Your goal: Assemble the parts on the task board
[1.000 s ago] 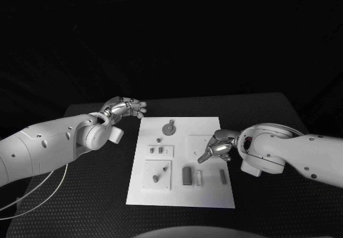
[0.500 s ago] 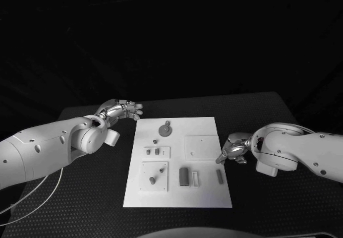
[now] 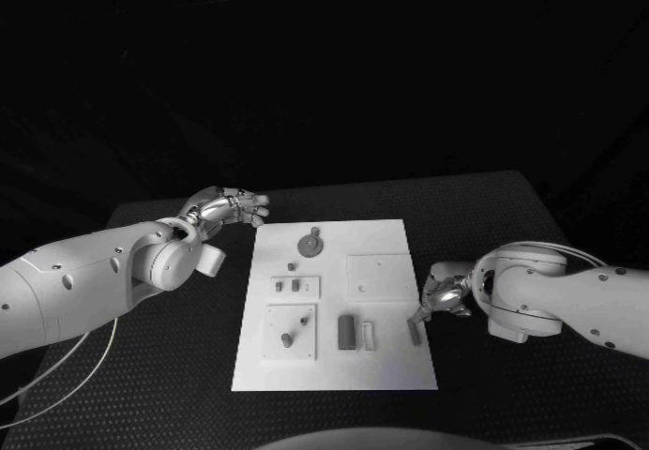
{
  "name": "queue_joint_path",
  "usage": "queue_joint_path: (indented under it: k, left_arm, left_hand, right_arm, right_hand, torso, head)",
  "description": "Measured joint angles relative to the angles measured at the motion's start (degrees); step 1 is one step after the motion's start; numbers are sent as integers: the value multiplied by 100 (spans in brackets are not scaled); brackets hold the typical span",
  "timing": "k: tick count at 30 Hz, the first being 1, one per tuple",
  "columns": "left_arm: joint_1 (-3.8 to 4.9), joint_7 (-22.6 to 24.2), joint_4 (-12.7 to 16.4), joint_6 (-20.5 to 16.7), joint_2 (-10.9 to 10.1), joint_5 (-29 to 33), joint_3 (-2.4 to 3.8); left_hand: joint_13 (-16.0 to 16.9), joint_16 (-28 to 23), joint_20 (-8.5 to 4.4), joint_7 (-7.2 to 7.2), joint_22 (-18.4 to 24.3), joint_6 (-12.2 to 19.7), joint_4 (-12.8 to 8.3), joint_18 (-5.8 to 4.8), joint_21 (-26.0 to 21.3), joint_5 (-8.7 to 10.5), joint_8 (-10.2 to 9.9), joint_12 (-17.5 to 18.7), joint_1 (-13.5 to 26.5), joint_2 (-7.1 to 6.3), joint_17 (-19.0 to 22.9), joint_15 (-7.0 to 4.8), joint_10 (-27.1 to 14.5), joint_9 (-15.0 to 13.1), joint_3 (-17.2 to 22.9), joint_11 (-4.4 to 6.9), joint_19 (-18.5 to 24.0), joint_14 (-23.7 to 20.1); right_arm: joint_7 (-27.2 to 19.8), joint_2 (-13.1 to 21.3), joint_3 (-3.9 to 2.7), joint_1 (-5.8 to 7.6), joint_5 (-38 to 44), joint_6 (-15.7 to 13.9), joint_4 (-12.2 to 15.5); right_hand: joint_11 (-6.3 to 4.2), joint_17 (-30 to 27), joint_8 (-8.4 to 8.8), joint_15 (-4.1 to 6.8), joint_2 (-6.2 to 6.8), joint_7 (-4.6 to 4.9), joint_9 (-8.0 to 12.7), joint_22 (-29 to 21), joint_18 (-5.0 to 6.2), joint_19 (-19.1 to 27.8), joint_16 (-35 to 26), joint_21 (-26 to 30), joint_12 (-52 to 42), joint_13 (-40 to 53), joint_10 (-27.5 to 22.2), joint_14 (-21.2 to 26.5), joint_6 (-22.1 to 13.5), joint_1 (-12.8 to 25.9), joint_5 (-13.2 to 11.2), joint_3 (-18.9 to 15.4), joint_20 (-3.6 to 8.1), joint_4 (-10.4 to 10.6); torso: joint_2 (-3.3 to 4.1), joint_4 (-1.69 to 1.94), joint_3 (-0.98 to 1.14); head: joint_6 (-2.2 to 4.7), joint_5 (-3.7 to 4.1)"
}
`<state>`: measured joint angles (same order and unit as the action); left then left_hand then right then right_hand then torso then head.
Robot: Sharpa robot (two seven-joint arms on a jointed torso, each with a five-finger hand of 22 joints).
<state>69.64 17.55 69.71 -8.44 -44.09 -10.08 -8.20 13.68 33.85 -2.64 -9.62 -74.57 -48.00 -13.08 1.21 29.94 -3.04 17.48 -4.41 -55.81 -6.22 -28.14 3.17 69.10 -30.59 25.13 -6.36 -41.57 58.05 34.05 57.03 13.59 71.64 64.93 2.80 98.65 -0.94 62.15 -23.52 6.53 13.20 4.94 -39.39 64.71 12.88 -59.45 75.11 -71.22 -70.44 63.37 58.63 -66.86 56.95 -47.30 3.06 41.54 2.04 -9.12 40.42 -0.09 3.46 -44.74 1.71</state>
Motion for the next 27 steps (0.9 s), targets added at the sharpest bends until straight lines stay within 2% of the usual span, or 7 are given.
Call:
queue_joint_path:
  k: [7,12,20,27]
  left_arm:
    - [-1,0,0,6,0,-2,-1]
    - [-1,0,0,10,-3,-4,-1]
    - [-1,0,-1,24,-6,-6,-1]
    - [-1,-9,2,44,-14,-8,-1]
  left_hand:
    - [0,-10,0,0,-5,0,16,0,0,0,0,0,0,0,-5,0,0,3,16,0,0,0]
    - [0,-10,0,0,-5,0,16,0,0,0,0,0,0,0,-5,0,0,5,16,0,0,0]
    - [0,-10,0,0,-10,0,16,-1,0,0,0,0,14,14,-10,0,0,5,16,0,0,0]
    - [0,-10,0,0,-15,0,16,0,0,0,0,0,20,21,-10,0,0,5,16,0,0,0]
  right_arm:
    - [22,-149,20,-152,334,-44,-20]
    - [37,-175,21,-217,512,-33,-46]
    - [50,-256,23,-303,704,8,-95]
    - [55,-324,5,-399,941,6,-138]
  right_hand:
    - [1,5,85,1,-3,19,15,-6,4,0,0,-1,0,0,1,-2,-84,49,0,-3,0,28]
    - [1,5,124,0,-47,19,33,-12,7,0,0,-29,22,0,1,-2,-84,92,0,-41,0,66]
    - [1,11,158,0,-18,20,46,-18,12,0,-22,-33,40,-1,2,-1,-83,184,0,-101,0,92]
    - [0,15,145,-10,-47,45,-49,-24,12,-10,-24,-43,57,-1,3,-11,-1,213,0,-146,-10,74]
  torso:
    - [3,11,-5]
    - [3,14,-8]
    - [3,11,-12]
    - [3,11,-11]
  head:
    - [-20,8]
    - [-26,-1]
    - [-41,-15]
    - [-58,-24]
